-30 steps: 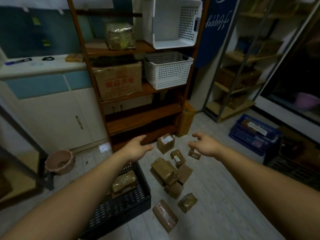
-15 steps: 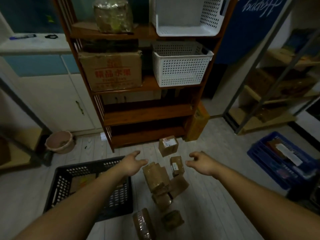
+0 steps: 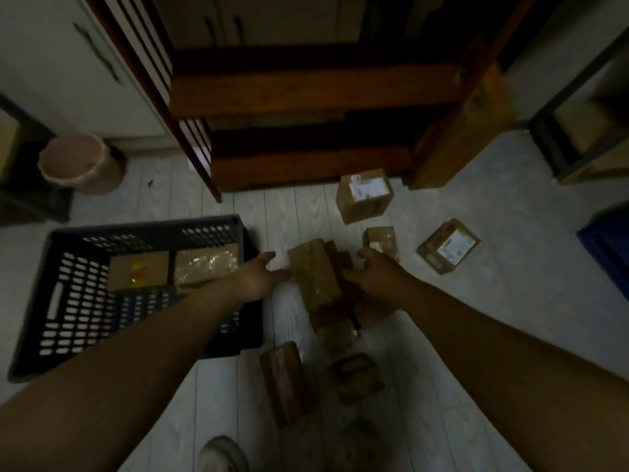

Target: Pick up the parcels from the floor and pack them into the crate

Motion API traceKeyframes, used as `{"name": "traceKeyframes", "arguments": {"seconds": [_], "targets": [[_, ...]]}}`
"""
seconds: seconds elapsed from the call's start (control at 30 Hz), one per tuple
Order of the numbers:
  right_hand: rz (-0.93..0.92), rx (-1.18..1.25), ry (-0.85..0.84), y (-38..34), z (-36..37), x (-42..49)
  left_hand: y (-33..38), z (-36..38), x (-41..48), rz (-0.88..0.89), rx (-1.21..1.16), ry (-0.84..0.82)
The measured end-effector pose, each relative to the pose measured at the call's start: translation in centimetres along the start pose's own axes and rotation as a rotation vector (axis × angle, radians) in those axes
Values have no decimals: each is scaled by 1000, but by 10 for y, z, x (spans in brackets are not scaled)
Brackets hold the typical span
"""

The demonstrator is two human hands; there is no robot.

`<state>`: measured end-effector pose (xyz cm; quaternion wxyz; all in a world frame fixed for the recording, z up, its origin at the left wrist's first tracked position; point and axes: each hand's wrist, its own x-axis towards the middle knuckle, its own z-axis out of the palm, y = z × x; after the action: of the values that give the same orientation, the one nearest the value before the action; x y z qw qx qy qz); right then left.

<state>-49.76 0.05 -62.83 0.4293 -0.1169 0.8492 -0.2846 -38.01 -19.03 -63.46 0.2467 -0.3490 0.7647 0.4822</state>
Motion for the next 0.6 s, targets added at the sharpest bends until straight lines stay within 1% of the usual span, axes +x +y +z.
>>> {"name": "traceKeyframes", "arguments": {"seconds": [0.07, 0.17, 0.27, 0.33, 0.4, 0.47, 0.6], "targets": [[-9, 5, -47, 26, 27, 44, -30, 25, 45, -19, -34, 8], [32, 6, -62, 64, 64, 97, -73, 65, 103, -104, -95, 29], [78, 39, -24, 105, 97, 137, -104, 107, 148, -121, -161, 44], [62, 26, 3, 132, 116, 155, -116, 130, 170, -142, -226, 62], [5, 43, -10, 153, 132, 164, -122, 147, 184, -221, -331, 15], [-17, 121, 6, 164, 144, 167, -124, 159, 190, -246, -427, -44], [10, 223, 126, 161, 151, 154, -118, 165, 177, -142, -531, 24]]}}
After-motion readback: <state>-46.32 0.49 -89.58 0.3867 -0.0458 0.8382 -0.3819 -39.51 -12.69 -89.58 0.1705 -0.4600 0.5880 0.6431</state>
